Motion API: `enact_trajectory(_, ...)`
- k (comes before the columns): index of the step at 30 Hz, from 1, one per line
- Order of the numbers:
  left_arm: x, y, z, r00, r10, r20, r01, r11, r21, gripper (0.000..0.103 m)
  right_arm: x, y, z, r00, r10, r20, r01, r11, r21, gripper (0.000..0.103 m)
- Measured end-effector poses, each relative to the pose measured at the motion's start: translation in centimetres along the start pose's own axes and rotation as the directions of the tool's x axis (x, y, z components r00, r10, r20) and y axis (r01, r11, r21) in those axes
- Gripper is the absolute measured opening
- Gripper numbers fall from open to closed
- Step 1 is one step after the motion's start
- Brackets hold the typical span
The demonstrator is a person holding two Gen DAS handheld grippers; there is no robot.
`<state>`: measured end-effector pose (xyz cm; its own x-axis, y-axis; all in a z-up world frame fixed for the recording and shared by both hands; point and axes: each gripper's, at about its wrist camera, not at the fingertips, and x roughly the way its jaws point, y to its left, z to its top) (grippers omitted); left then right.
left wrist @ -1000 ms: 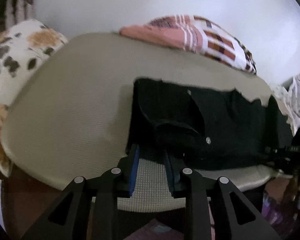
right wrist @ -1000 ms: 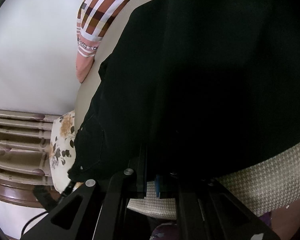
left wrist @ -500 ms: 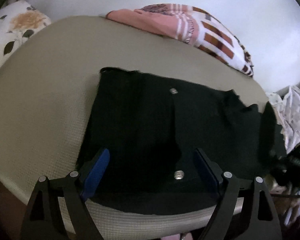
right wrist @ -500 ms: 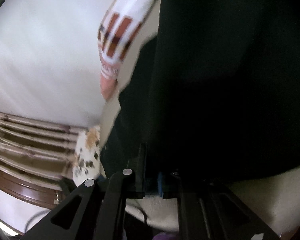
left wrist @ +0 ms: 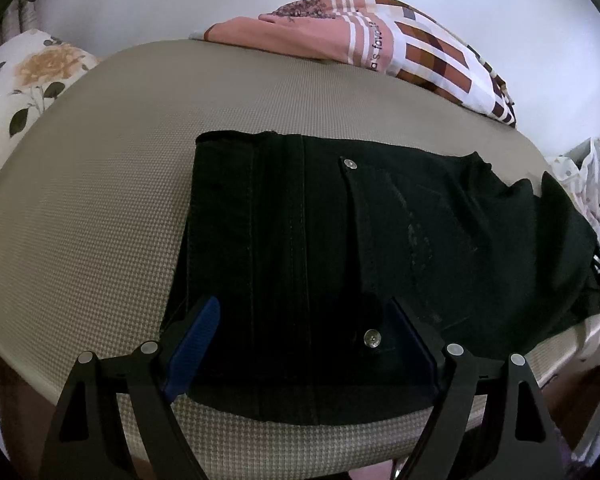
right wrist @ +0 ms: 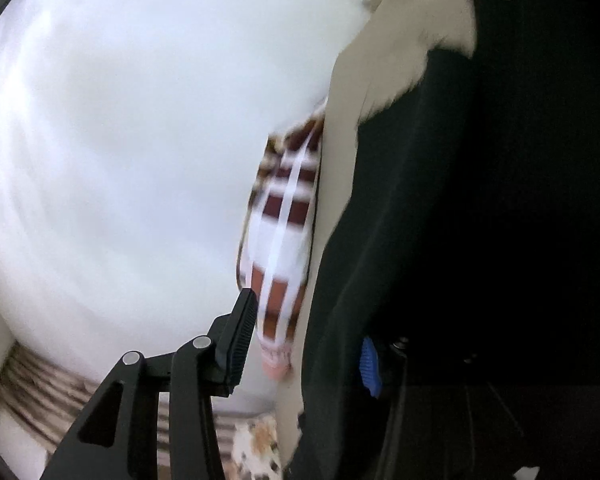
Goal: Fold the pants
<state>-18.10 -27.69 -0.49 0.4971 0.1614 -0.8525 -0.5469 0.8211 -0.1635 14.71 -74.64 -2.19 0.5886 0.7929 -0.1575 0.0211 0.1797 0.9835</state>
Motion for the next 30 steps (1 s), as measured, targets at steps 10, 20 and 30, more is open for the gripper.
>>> enact_trajectory(10, 0.6, -0.7, 0.2, 0.999, 0.042, -0.008, -0.042, 0.998, 0.041, 0.085, -3.1, -1.4, 4.2, 0.980, -0.176, 0.094, 0.180, 0.983, -0.037, 0.007)
enact_trajectory(20, 0.7, -0.8, 0.3, 0.999, 0.044, -0.013, -0.043, 0.998, 0.037, 0.086, -12.5, 1.6, 2.6, 0.949, -0.243, 0.200, 0.267, 0.958, -0.102, 0.004)
enact_trajectory(30, 0.7, -1.1, -0.1, 0.998, 0.063, -0.010, -0.062, 0.997, 0.055, 0.087, -13.8, 0.2, 1.9, 0.978, -0.195, 0.071, 0.200, 0.976, -0.085, 0.028)
